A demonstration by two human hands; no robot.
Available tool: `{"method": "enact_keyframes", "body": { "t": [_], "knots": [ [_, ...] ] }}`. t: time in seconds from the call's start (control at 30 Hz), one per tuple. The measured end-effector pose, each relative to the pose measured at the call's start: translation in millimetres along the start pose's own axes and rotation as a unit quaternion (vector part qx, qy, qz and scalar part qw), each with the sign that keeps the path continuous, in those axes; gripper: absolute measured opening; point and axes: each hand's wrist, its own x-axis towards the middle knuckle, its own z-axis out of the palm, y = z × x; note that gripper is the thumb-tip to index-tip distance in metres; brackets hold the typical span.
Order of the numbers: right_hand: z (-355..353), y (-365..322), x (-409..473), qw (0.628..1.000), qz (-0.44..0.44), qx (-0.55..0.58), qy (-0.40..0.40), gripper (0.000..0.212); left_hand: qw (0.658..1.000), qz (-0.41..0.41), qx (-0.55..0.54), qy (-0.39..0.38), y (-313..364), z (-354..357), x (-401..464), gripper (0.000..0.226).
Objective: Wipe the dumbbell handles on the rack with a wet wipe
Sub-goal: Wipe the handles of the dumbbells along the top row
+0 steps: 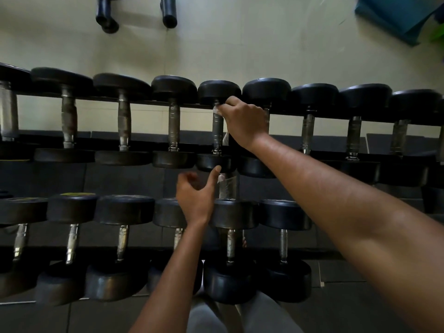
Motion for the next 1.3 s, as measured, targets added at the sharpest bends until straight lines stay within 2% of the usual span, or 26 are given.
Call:
{"method": "enact_keyframes", "body": {
  "t": [0.07, 0.1, 0.17, 0.27, 0.4, 0.47, 0.5, 0.57, 0.63, 0.77, 0.9, 0.97, 1.03, 1.3],
  "knots": [
    [0.6, -0.1, -0.1, 1.0, 0.014, 0.022, -0.013, 0.011, 0.989, 0.143, 0.044, 0.001, 6.8, -6.3, 7.3, 0.057],
    [0.1, -0.7, 0.5, 0.998, 0.027, 0.045, -0.026, 0.011, 0.984, 0.171, 0.058, -0.008, 11.5, -8.6, 11.1, 0.056],
    [-2.7, -0.6, -1.4, 0.993, 0.04, 0.096, -0.057, 0.015, 0.981, 0.18, 0.074, -0.025, 18.4, -12.8, 16.0, 0.055],
    [-5.2, -0.2, -17.9, 0.982, 0.002, 0.143, -0.121, 0.015, 0.98, 0.177, 0.085, -0.033, 17.8, -16.6, 19.1, 0.056],
    [0.5, -2.7, -43.7, 0.971, -0.013, 0.122, -0.207, 0.016, 0.979, 0.171, 0.102, -0.052, 19.8, -19.0, 20.3, 0.054],
    [0.8, -4.5, -45.6, 0.96, 0.047, 0.156, -0.227, 0.015, 0.976, 0.177, 0.111, -0.054, 21.1, -20.4, 19.1, 0.056],
    [0.2, -4.4, -44.1, 0.947, 0.104, 0.199, -0.228, 0.013, 0.975, 0.181, 0.116, -0.052, 21.8, -21.1, 18.6, 0.056],
    [0.7, -1.7, -42.1, 0.909, 0.237, 0.284, -0.191, 0.019, 0.974, 0.187, 0.121, -0.05, 22.9, -22.3, 17.7, 0.057],
    [6.2, 0.3, -44.7, 0.891, 0.322, 0.277, -0.162, 0.022, 0.974, 0.185, 0.123, -0.049, 23.2, -23.0, 16.4, 0.058],
    [10.3, -7.0, -46.8, 0.886, 0.332, 0.206, -0.25, 0.021, 0.973, 0.187, 0.126, -0.049, 23.0, -23.8, 15.4, 0.059],
    [9.2, -3.5, -35.5, 0.837, 0.363, 0.274, -0.303, 0.016, 0.972, 0.185, 0.135, -0.046, 25.9, -24.2, 15.2, 0.058],
    [10.5, -2.5, -32.0, 0.806, 0.403, 0.323, -0.29, 0.017, 0.972, 0.185, 0.14, -0.049, 26.5, -24.4, 15.3, 0.058],
    [9.1, -2.9, -26.6, 0.745, 0.469, 0.404, -0.247, 0.02, 0.971, 0.183, 0.144, -0.052, 26.2, -24.4, 15.2, 0.058],
    [2.6, 0.4, 13.4, 0.668, 0.509, 0.535, -0.092, 0.019, 0.975, 0.172, 0.135, -0.049, 21.9, -22.3, 16.6, 0.057]
  ]
}}
